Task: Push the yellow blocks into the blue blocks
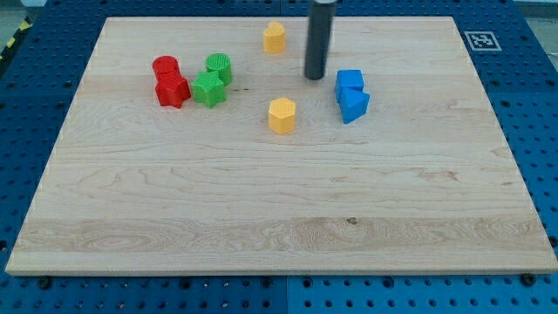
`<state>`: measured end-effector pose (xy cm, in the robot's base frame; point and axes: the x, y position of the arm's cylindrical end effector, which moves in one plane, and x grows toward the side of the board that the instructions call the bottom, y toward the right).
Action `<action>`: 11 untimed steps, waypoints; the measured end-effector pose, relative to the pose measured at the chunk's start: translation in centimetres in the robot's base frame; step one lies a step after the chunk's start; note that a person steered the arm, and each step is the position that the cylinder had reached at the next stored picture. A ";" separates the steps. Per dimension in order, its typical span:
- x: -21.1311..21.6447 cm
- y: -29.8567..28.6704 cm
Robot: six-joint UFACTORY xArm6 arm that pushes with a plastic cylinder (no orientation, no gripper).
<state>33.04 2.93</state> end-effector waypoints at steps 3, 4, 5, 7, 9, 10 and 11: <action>3.4 -6.2; 5.4 -6.2; 7.0 -6.2; 12.0 -5.7; 12.0 -4.5; 11.7 -4.3; 9.6 -4.3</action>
<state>42.64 -1.34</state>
